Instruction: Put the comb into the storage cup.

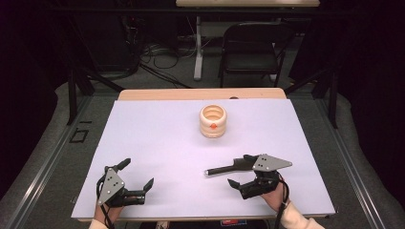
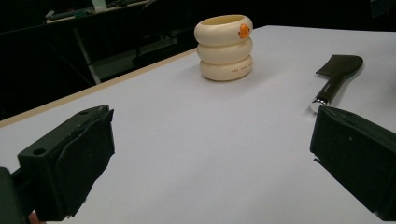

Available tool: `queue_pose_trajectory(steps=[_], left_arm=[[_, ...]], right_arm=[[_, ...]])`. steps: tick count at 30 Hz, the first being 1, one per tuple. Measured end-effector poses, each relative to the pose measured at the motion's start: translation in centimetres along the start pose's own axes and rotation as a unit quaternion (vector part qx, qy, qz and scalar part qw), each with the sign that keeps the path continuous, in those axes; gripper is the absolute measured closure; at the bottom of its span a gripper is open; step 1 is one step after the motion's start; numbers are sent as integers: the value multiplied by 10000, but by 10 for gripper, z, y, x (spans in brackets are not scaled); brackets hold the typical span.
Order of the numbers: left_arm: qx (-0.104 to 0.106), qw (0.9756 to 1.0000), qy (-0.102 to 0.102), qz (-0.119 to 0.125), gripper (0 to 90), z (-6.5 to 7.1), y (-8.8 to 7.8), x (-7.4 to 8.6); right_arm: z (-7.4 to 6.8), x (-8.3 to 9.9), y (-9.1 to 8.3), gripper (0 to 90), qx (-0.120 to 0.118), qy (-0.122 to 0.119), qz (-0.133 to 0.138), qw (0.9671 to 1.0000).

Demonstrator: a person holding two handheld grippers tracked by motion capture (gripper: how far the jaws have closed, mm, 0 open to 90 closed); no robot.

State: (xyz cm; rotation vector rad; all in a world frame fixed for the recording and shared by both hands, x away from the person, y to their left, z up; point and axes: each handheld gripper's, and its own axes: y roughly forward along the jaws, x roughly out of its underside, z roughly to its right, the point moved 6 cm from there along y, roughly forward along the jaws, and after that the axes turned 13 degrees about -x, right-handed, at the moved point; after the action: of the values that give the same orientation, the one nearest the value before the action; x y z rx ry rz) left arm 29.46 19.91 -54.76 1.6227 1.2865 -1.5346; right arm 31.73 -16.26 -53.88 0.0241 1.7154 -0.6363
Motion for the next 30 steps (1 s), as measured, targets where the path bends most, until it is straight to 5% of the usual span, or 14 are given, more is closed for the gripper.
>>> queue_pose_trajectory(steps=[30], left_arm=[[-14, 10000, -19, -4, 0, -1, 0, 1]], right_arm=[[6, -10, 35, 0, -287, 138, -468, 9984]])
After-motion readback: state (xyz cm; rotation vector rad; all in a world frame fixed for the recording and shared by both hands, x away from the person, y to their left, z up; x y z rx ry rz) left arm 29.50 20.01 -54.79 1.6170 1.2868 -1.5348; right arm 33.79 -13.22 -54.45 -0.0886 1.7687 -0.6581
